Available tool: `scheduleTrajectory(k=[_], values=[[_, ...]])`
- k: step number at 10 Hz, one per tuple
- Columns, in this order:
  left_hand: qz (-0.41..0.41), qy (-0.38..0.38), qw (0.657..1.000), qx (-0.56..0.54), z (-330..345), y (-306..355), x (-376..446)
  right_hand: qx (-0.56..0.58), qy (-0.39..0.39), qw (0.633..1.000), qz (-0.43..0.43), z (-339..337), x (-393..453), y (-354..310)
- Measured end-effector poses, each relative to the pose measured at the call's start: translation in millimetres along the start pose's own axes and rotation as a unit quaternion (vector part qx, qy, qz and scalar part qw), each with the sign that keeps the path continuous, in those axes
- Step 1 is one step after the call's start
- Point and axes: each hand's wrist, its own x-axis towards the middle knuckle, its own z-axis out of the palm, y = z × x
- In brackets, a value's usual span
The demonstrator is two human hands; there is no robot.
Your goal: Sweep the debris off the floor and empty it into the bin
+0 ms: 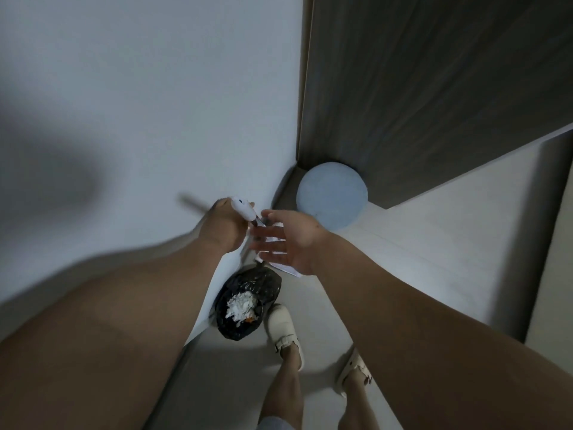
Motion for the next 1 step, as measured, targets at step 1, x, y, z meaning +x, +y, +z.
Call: scheduleTrajectory(k=[1], values=[[-0.021,0.046,0.998,0.024,-10.0,11.4,-21.5,0.003,0.087,0.996,-0.012,-13.3,-13.9,0.1]])
